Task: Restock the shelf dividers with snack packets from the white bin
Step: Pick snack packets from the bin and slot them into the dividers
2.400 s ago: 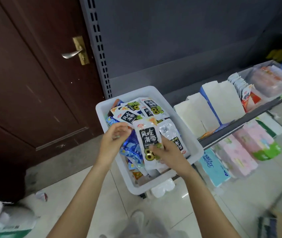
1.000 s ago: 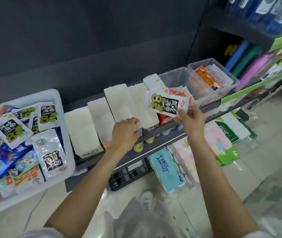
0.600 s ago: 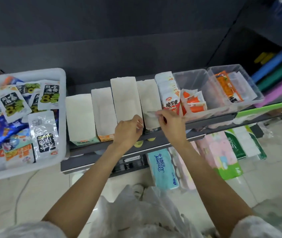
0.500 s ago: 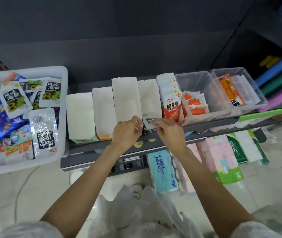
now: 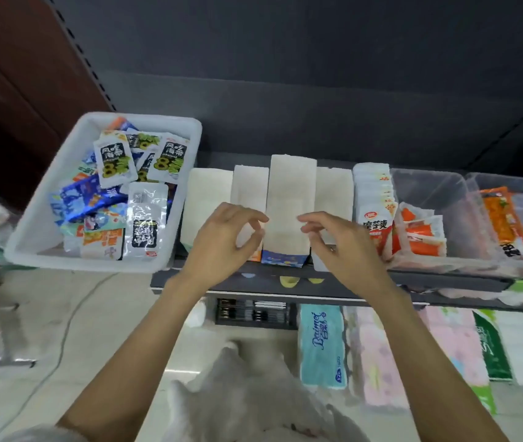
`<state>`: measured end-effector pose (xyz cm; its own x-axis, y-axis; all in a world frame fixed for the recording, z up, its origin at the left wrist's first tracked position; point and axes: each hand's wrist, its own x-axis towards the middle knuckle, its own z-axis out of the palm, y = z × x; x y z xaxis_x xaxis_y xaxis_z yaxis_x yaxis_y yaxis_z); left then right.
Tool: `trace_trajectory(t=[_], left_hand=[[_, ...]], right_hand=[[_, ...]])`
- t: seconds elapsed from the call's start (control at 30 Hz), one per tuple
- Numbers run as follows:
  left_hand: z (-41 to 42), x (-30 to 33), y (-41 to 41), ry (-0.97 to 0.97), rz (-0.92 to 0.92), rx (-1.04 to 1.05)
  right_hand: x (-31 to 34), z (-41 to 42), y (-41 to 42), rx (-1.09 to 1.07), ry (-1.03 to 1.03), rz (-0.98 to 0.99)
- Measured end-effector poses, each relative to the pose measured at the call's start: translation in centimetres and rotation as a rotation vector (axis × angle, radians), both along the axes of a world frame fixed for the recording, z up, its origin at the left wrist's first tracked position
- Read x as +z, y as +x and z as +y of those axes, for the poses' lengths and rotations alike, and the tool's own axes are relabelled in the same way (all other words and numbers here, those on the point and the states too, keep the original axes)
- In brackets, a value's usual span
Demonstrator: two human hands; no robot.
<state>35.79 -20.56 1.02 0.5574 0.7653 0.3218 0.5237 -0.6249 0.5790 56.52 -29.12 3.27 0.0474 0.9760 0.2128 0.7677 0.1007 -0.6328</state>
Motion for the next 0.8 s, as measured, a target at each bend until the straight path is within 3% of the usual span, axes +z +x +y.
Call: trace_trajectory(t=[0.2, 0.37, 0.53, 0.67, 0.8], left_hand=[[3.6, 1.8, -13.0, 0.04, -0.063, 0.276], [11.4, 0.0, -23.8, -0.072, 0.084, 0.448], [18.2, -1.4, -28.1, -0.031, 0.365, 0.258], [19.9, -1.8, -28.6, -0.023, 0.763, 0.101], [20.5, -2.3, -28.2, -0.023, 0.8, 0.008]], right_hand=[[1.1, 6.5, -9.3, 0.222, -0.125, -0.028], [-0.4, 12.6, -19.6, 0.313, -0.163, -0.088], [-2.3, 18.9, -27.8, 0.215, -0.135, -0.214], [-3.7, 21.8, -30.9, 0.148, -0.185, -0.345], [-4.5, 22.6, -31.7, 0.022, -0.201, -0.386]])
